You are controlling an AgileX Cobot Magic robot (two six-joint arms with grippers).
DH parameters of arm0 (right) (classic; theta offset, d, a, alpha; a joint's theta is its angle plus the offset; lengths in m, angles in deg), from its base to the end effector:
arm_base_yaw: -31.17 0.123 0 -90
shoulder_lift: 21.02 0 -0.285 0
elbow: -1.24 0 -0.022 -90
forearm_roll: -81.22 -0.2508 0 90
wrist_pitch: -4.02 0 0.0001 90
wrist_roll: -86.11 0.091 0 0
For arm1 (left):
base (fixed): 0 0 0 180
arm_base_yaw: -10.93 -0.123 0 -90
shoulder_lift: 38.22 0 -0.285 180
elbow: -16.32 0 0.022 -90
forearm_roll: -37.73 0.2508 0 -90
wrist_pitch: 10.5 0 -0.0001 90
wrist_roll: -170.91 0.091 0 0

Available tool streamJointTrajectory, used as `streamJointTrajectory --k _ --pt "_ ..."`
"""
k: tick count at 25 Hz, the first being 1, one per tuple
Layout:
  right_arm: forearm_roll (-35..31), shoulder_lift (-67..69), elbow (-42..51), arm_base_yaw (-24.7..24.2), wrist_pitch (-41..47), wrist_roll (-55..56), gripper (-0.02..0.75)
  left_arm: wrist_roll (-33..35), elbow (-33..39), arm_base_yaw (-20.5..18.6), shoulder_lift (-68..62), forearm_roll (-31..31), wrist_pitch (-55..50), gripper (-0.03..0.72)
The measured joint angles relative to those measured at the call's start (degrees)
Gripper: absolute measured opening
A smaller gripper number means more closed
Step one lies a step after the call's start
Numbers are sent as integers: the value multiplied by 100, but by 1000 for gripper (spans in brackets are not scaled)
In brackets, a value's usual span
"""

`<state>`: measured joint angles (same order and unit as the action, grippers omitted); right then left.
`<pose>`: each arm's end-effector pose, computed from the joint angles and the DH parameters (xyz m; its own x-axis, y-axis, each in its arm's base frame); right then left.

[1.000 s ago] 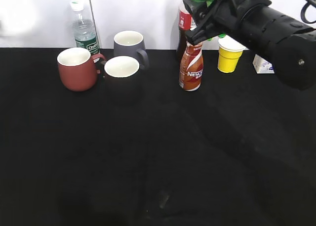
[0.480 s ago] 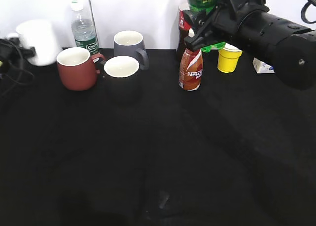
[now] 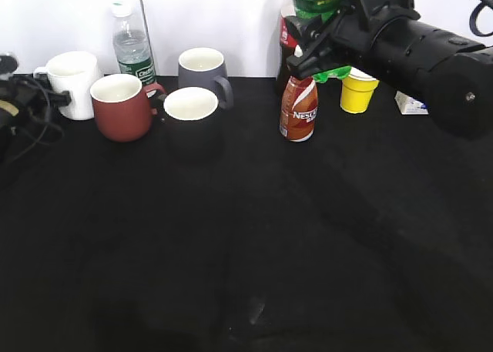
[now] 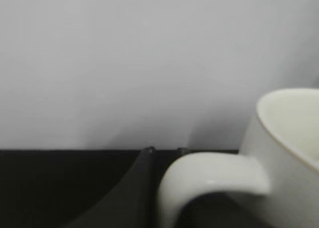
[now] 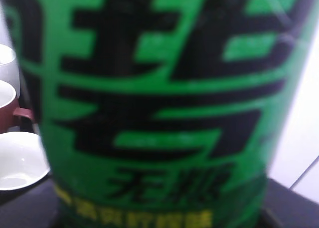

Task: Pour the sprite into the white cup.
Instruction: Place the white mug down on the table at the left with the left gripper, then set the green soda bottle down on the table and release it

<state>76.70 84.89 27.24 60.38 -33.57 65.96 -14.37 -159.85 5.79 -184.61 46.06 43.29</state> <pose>0.3252 0.1768 0.2388 0.0628 -0.2912 -0.9546 -0.4462 0.8474 -0.2878 0.4698 0.0316 0.0633 -0.1167 -0.0164 -0.9930 0.0260 0.9995 -0.0195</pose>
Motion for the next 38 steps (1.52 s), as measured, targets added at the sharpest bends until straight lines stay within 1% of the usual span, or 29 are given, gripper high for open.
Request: streamJointTrajectory --k 1,3,5,7,8,10,12,13,16,19,20,21,22,25,28,29,30,31,32,34,35,36,37,38 --pt "-70 0 0 0 0 0 410 -7 170 6 95 -11 30 258" --pt "-468 0 0 0 0 2 410 -6 632 35 478 -161 3 295" --pt "-857 0 0 -6 6 195 410 -6 1415 42 1001 -203 126 315" --pt "-1079 0 0 -157 11 249 410 -6 2504 42 1570 -203 512 317" --pt "-1187 0 0 -368 17 255 410 -6 3061 47 1940 -154 737 317" --pt "-1252 0 0 -1008 22 260 410 -21 3906 47 2699 16 879 317" --pt "-1298 0 7 -1558 52 370 410 -260 4409 120 3244 69 814 317" --pt "-1305 54 24 -1722 -26 491 410 -325 4575 218 3495 115 679 317" --pt "-1304 904 74 -1791 -836 695 410 -468 4692 694 4097 318 -46 317" --pt "-1260 1966 79 -1791 -1996 950 410 -536 4692 1330 4548 407 -708 317" --pt "-1246 2305 79 -1791 -2423 1161 410 -536 4696 1430 4592 419 -786 317" --pt "-1168 2570 79 -1791 -2787 1370 410 -541 4696 1466 4618 419 -826 317" --pt "-1032 2790 79 -1791 -2916 1476 410 -547 4696 1472 4624 419 -843 317" --pt "-947 3343 -118 -1791 -3038 1532 410 -608 4696 1472 4647 502 -872 317" --pt "-934 3556 -352 -1791 -3218 1537 407 -626 4696 1488 4647 559 -872 317" --pt "-934 3564 -358 -1796 -3218 1537 430 -626 4696 1488 4647 559 -872 317" --pt "-934 3564 -358 -1792 -3218 1537 476 -626 4696 1488 4647 564 -872 317" --pt "-934 3564 -346 -1792 -3213 1510 540 -631 4696 1488 4647 564 -872 317" --pt "-934 3467 -243 -1792 -3206 1499 588 -631 4696 1488 4647 564 -872 317" --pt "-814 3071 162 -1792 -3069 1493 615 -723 4696 1488 4647 564 -885 317" --pt "-669 2821 413 -1792 -2731 1493 617 -871 4696 1498 4665 564 -997 326" --pt "-514 2477 618 -1792 -2171 1493 617 -951 4696 1541 4716 564 -1303 356" --pt "-412 2068 727 -1792 -1235 1543 614 -988 4696 1607 4832 564 -1847 395" --pt "-361 1595 727 -1792 96 1597 605 -1011 4662 1703 4996 564 -2519 417"
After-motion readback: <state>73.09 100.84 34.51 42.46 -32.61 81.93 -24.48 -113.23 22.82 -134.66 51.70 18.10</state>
